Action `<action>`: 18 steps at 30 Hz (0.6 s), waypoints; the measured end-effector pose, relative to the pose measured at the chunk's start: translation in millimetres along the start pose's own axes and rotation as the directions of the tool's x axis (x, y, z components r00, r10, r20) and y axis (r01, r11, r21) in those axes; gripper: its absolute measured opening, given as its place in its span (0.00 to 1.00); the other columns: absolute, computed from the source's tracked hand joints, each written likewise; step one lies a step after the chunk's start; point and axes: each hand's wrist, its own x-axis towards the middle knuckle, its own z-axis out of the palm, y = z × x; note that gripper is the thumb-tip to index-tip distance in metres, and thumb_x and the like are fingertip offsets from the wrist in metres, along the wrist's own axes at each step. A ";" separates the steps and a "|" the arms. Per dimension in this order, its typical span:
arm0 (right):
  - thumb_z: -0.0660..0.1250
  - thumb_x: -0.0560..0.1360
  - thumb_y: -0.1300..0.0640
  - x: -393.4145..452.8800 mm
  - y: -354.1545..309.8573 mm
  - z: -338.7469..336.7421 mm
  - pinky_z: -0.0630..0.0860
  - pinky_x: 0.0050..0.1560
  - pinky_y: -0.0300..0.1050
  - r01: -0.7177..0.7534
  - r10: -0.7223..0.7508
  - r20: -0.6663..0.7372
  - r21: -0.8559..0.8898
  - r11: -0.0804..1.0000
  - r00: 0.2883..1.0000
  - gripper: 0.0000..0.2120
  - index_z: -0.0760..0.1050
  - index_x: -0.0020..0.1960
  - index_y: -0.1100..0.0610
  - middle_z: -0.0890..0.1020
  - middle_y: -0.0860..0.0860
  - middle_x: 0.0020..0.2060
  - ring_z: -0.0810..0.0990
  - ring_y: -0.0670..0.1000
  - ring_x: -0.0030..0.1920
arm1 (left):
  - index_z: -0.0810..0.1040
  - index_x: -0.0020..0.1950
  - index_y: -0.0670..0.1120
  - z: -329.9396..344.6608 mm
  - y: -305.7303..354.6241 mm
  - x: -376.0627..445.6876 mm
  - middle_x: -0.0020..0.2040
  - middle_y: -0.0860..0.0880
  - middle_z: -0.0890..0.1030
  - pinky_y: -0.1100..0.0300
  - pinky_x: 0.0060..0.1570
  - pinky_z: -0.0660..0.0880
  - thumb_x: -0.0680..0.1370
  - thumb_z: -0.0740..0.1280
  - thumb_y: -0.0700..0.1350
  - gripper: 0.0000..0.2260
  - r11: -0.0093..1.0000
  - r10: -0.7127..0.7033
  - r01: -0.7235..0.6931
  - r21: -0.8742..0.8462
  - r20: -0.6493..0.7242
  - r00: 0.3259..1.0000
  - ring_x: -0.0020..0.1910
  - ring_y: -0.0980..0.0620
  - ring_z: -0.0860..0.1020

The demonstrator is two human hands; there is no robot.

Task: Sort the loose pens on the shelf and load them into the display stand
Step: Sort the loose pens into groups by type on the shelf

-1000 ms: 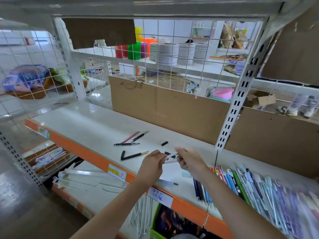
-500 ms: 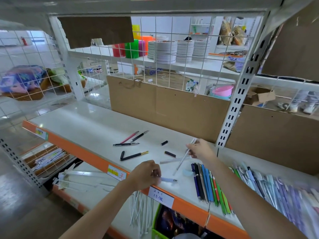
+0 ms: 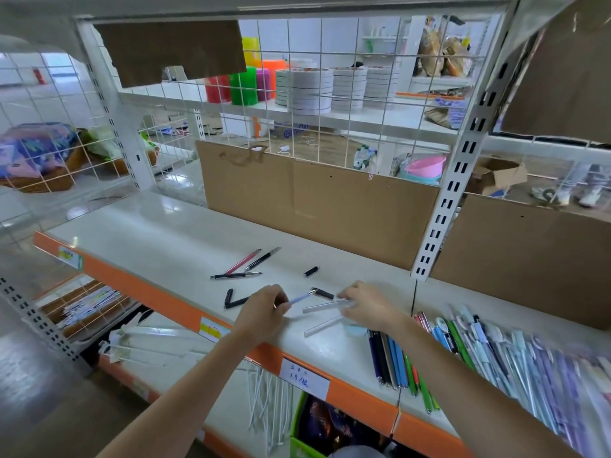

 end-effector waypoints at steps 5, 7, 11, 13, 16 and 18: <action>0.63 0.78 0.57 -10.7 8.6 2.7 0.67 0.53 0.37 0.084 -0.082 0.067 -0.027 0.996 0.994 0.11 0.77 0.59 0.55 0.72 0.52 0.57 0.74 0.50 0.55 | 0.77 0.49 0.45 22.3 24.4 18.7 0.44 0.51 0.74 0.62 0.42 0.68 0.77 0.65 0.45 0.05 0.999 0.031 -0.032 0.027 0.028 0.999 0.44 0.52 0.73; 0.61 0.78 0.62 -16.6 14.4 -2.8 0.66 0.50 0.36 0.092 -0.093 0.041 0.009 0.996 0.995 0.12 0.78 0.58 0.56 0.73 0.52 0.56 0.74 0.49 0.53 | 0.79 0.50 0.44 31.5 36.9 24.0 0.44 0.50 0.73 0.61 0.42 0.68 0.77 0.65 0.44 0.06 0.997 0.070 -0.071 0.017 0.039 0.997 0.45 0.50 0.74; 0.55 0.74 0.69 -26.8 25.3 -15.8 0.67 0.47 0.36 0.057 -0.050 -0.068 0.105 0.993 0.996 0.17 0.78 0.49 0.53 0.74 0.50 0.52 0.73 0.48 0.50 | 0.80 0.52 0.40 45.5 56.6 29.2 0.48 0.43 0.78 0.61 0.45 0.69 0.76 0.65 0.37 0.08 0.988 0.130 -0.125 -0.090 0.052 0.990 0.47 0.46 0.77; 0.56 0.74 0.69 -33.3 27.0 -21.7 0.67 0.43 0.33 0.045 -0.039 -0.056 0.111 0.993 0.998 0.17 0.75 0.43 0.49 0.72 0.45 0.47 0.72 0.44 0.46 | 0.79 0.51 0.38 47.1 55.0 30.0 0.48 0.42 0.77 0.59 0.47 0.71 0.75 0.62 0.33 0.09 0.981 0.102 -0.103 -0.161 -0.014 0.995 0.47 0.44 0.77; 0.61 0.75 0.64 -41.9 27.2 -22.2 0.65 0.36 0.32 0.074 -0.076 0.024 0.066 0.995 0.997 0.09 0.75 0.48 0.51 0.67 0.40 0.43 0.70 0.40 0.40 | 0.77 0.54 0.39 46.0 42.7 31.3 0.52 0.43 0.75 0.58 0.50 0.71 0.75 0.62 0.31 0.10 0.990 0.079 -0.091 -0.104 -0.115 0.990 0.52 0.46 0.73; 0.65 0.75 0.59 -44.8 27.6 -15.4 0.64 0.38 0.33 0.111 -0.115 0.081 0.052 0.992 0.990 0.08 0.76 0.53 0.53 0.67 0.41 0.46 0.69 0.41 0.41 | 0.77 0.55 0.40 46.5 38.9 30.9 0.54 0.44 0.75 0.58 0.53 0.69 0.76 0.62 0.34 0.10 0.988 0.143 -0.148 -0.034 -0.121 0.982 0.55 0.47 0.70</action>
